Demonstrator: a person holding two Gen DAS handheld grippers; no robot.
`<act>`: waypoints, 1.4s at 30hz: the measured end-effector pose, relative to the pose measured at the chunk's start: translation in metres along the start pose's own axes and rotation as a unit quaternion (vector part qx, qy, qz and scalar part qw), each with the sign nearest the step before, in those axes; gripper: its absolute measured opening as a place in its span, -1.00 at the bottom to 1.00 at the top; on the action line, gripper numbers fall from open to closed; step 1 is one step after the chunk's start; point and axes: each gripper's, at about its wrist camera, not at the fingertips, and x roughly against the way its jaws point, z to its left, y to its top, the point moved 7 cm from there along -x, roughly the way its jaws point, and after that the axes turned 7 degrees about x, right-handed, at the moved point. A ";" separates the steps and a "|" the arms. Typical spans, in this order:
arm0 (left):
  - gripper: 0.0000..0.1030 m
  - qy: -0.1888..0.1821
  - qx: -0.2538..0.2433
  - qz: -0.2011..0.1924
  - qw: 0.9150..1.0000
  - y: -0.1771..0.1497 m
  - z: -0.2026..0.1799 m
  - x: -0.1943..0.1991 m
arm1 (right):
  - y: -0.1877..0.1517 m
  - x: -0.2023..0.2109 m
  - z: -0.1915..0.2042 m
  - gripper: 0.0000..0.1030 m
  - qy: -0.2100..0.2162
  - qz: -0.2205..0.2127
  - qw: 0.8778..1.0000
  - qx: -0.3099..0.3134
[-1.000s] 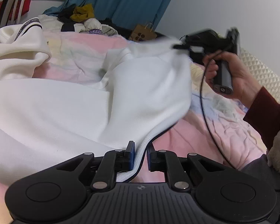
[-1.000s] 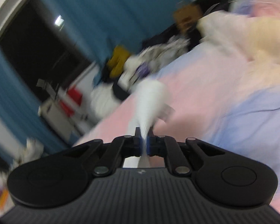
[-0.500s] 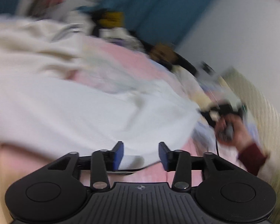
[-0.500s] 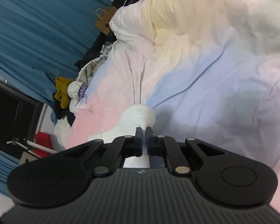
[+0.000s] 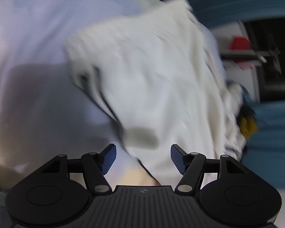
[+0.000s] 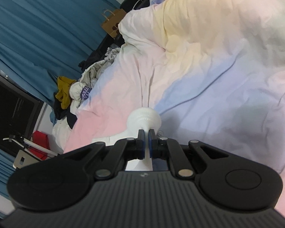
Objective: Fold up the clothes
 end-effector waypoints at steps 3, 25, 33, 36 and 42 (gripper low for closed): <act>0.28 0.006 0.020 -0.010 1.000 0.012 0.004 -0.006 | 0.005 0.002 0.003 -0.88 0.012 -0.016 1.000 -0.001; -0.76 -0.082 -0.038 -0.064 0.994 0.039 -0.014 0.111 | 0.028 0.036 0.005 -0.91 -0.003 -0.134 0.988 0.074; -0.74 -0.023 -0.042 -0.032 0.998 0.042 0.038 0.104 | 0.008 0.048 -0.062 -0.94 -0.168 -0.065 0.984 -0.002; -0.69 -0.015 -0.043 -0.003 0.999 0.046 0.049 0.090 | -0.008 0.031 -0.096 -0.94 -0.225 -0.020 0.974 -0.010; -0.23 -0.018 -0.087 -0.017 0.996 0.040 0.050 0.107 | -0.006 0.033 -0.093 -0.92 -0.213 -0.028 0.976 -0.024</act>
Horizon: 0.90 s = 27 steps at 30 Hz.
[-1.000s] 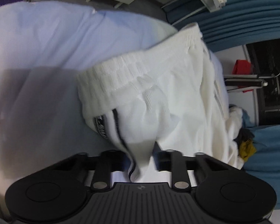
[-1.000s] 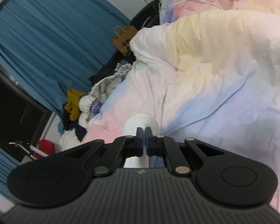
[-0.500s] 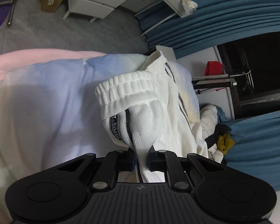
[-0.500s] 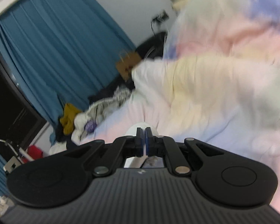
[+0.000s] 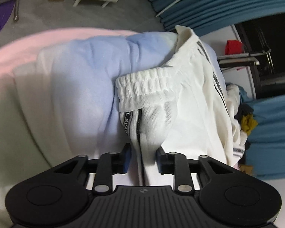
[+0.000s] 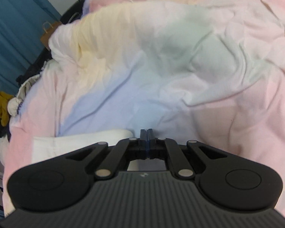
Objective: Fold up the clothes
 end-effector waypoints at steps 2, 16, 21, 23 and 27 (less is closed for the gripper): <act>-0.03 0.006 -0.028 -0.023 0.999 -0.001 -0.003 0.014 | 0.006 0.016 0.010 -0.90 0.000 -0.033 0.999 0.018; 0.56 -0.003 -0.350 -0.122 0.929 -0.075 -0.174 0.002 | -0.049 0.128 0.155 -0.90 0.199 -0.105 0.950 0.217; 0.58 -0.021 -0.443 -0.083 0.892 -0.135 -0.241 -0.080 | -0.103 0.135 0.193 -0.90 0.246 -0.063 0.926 0.279; 0.58 -0.026 -0.471 -0.066 0.879 -0.159 -0.263 -0.116 | -0.120 0.135 0.204 -0.90 0.255 -0.051 0.917 0.301; 0.62 -0.030 -0.515 -0.053 0.855 -0.200 -0.304 -0.188 | -0.148 0.133 0.222 -0.90 0.274 -0.029 0.905 0.324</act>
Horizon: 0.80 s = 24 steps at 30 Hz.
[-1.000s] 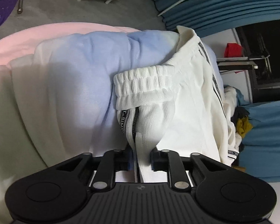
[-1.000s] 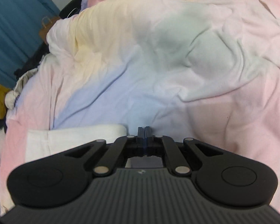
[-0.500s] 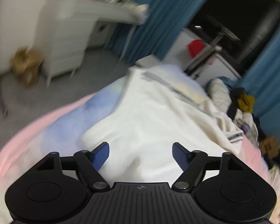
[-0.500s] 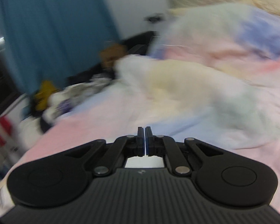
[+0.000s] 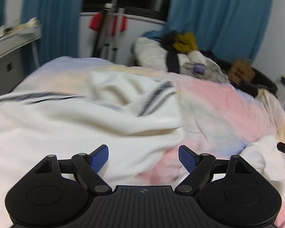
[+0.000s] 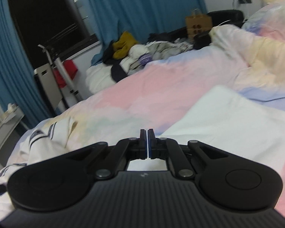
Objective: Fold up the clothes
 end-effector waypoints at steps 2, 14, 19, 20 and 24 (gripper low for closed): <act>0.63 -0.009 -0.017 0.003 1.000 0.001 -0.024 -0.033 | -0.004 -0.006 0.009 -0.90 0.013 0.005 1.000 0.000; -0.64 0.046 0.043 0.026 0.998 0.037 -0.025 -0.154 | -0.028 -0.057 0.017 -0.90 0.038 0.047 0.998 0.010; -0.75 0.033 0.084 -0.032 0.995 0.089 0.032 -0.100 | -0.029 -0.063 0.021 -0.90 0.044 0.052 0.998 0.003; -0.75 0.040 0.094 -0.046 0.994 0.100 0.049 -0.090 | -0.030 -0.062 0.025 -0.90 0.047 0.052 0.998 0.006; -0.75 0.113 0.117 -0.077 0.984 0.118 0.122 -0.069 | -0.033 -0.062 0.039 -0.90 0.060 0.054 0.997 0.019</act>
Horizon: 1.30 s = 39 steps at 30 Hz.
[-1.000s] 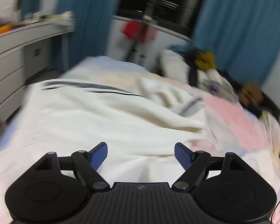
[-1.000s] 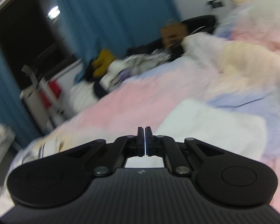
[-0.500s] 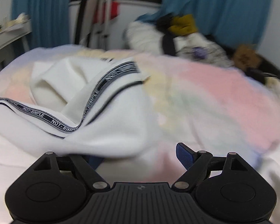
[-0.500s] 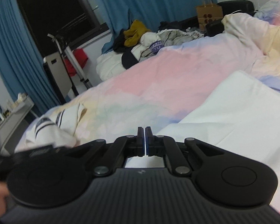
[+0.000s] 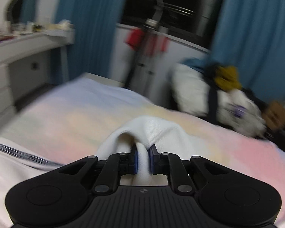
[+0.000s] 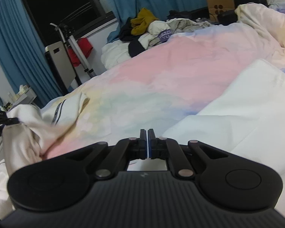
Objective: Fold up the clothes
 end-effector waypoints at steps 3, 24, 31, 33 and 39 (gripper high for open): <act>-0.73 0.046 -0.012 0.019 0.999 -0.009 0.047 -0.018 | -0.004 -0.003 0.011 -0.90 0.012 0.004 1.000 0.012; 0.21 -0.058 -0.020 -0.014 0.998 -0.095 0.011 0.190 | -0.016 -0.018 0.074 -0.89 0.185 0.063 0.980 0.021; 0.21 -0.063 -0.021 -0.010 0.998 -0.108 0.010 0.180 | -0.009 -0.038 0.080 -0.88 0.185 0.096 0.978 -0.010; 0.21 -0.067 -0.013 -0.002 0.998 -0.110 0.018 0.166 | -0.003 -0.051 0.085 -0.88 0.186 0.111 0.976 -0.022; 0.21 -0.046 -0.024 0.005 0.999 -0.123 0.036 0.122 | 0.045 -0.130 0.147 -0.45 0.215 0.154 0.964 -0.028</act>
